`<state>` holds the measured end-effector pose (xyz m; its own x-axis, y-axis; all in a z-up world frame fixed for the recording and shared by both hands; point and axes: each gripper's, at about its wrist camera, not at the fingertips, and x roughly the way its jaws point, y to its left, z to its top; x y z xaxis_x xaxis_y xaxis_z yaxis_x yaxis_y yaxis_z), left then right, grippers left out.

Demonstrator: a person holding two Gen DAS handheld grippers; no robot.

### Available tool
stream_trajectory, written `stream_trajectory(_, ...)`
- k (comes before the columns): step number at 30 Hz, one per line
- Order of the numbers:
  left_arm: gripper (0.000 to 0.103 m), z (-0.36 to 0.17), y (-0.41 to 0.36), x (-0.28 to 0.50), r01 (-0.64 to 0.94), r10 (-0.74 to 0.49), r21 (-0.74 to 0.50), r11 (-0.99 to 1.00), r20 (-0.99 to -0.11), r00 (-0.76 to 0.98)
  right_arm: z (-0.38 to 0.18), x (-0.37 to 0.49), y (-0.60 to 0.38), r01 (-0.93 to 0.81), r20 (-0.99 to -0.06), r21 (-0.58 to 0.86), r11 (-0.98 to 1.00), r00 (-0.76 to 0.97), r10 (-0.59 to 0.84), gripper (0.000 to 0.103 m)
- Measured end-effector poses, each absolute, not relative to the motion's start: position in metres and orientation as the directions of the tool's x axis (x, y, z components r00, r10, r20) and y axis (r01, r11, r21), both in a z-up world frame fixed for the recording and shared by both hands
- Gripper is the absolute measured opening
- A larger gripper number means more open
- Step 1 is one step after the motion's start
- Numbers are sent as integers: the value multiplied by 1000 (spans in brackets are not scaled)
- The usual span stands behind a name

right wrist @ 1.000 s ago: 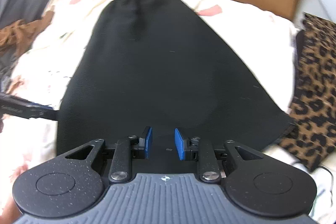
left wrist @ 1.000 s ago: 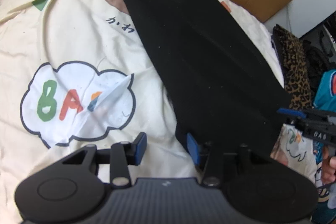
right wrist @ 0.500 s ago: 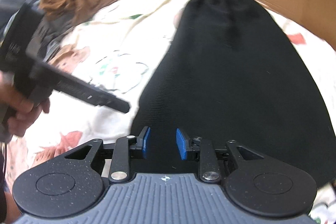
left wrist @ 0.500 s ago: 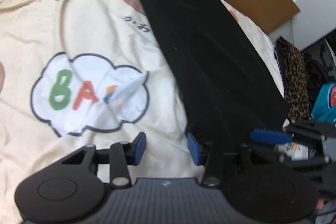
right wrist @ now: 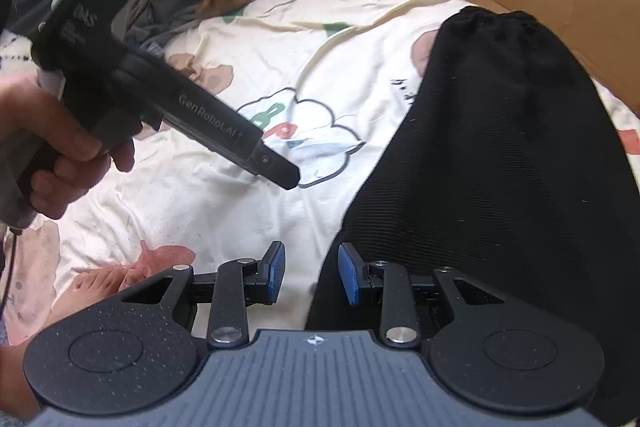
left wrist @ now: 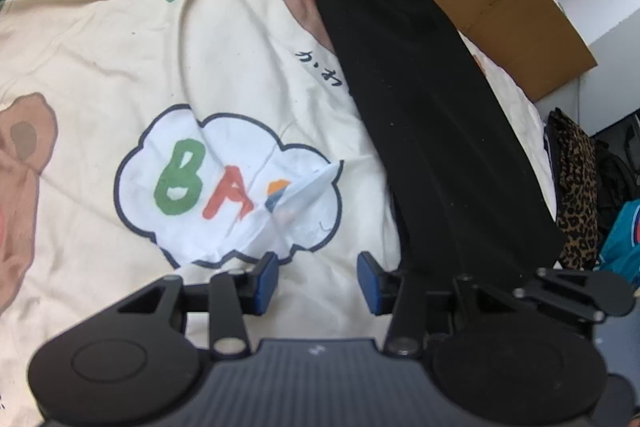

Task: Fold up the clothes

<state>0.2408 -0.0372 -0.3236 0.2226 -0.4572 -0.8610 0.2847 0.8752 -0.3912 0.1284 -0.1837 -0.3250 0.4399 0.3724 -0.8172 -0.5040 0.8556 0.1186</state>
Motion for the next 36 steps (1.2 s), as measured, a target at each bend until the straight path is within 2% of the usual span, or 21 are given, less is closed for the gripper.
stream_trajectory(5, 46, -325, -38, 241, 284, -456, -391, 876, -863, 217, -346, 136, -185, -479, -851, 56, 876, 436, 292, 36)
stream_trajectory(15, 47, -326, -42, 237, 304, -442, -372, 877, -873, 207, -363, 132, -174, -528, -865, -36, 849, 441, 238, 35)
stream_trajectory(16, 47, -326, -42, 237, 307, -441, -371, 877, -873, 206, -362, 133, -175, -529, -865, -32, 848, 439, 241, 28)
stream_trajectory(17, 48, -326, -44, 237, 313, -442, -369, 875, -873, 205, -361, 134, -177, -524, -865, -25, 851, 438, 244, 12)
stream_trajectory(18, 49, -326, -46, 236, 323, -446, -370, 871, -872, 202, -359, 134, -180, -516, -866, -15, 857, 436, 247, 5)
stream_trajectory(19, 50, -325, -48, 235, 334, -450, -371, 866, -871, 199, -356, 135, -184, -507, -866, -6, 862, 434, 249, 2)
stream_trajectory(26, 60, -320, -67, 227, 432, -486, -379, 818, -858, 167, -330, 136, -212, -427, -845, 67, 902, 457, 279, 1)
stream_trajectory(36, 70, -311, -97, 221, 507, -563, -428, 748, -815, 141, -299, 146, -260, -247, -791, 287, 926, 484, 374, 0)
